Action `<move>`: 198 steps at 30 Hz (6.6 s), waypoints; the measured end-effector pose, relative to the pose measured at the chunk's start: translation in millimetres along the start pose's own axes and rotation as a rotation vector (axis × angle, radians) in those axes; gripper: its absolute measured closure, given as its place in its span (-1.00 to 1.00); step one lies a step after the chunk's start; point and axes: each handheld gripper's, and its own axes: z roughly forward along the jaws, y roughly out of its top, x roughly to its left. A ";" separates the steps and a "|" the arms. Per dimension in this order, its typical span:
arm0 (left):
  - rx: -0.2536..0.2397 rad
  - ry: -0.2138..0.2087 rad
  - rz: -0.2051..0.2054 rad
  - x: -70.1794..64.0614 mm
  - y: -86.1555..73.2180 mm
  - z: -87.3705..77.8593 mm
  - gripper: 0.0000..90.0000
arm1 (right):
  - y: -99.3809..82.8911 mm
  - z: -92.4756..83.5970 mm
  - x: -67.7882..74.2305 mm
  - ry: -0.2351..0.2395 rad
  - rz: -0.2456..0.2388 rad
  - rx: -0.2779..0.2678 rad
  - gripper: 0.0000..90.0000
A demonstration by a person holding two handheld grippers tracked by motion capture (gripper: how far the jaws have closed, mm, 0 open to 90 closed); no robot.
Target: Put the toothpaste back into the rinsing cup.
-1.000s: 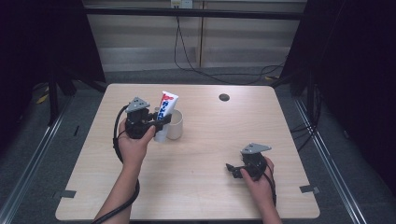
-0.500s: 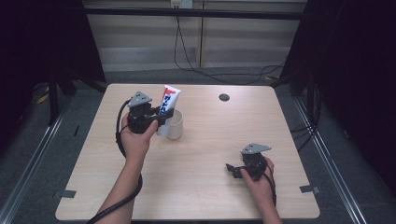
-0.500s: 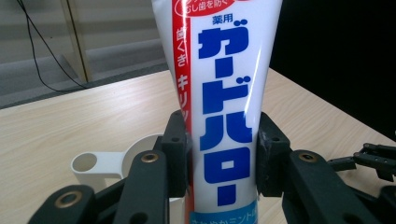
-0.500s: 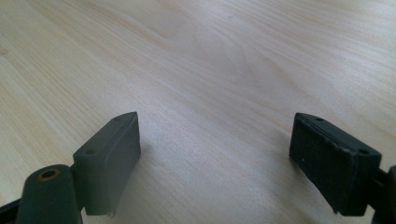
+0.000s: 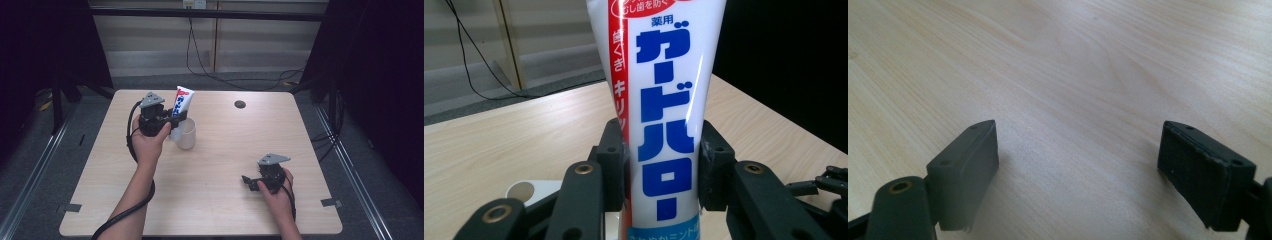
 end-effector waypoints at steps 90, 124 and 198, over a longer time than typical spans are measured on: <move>0.024 0.034 -0.057 24.0 -6.1 69.4 0.34 | -0.7 -0.7 1.2 0.006 -0.002 -0.003 -0.62; 0.036 0.062 -0.066 29.8 -19.3 72.7 0.28 | -0.7 -0.7 1.2 0.006 -0.001 -0.003 -0.62; 0.132 0.072 -0.028 17.0 -42.9 63.7 0.13 | -0.6 -0.6 1.2 0.005 0.001 -0.001 -0.62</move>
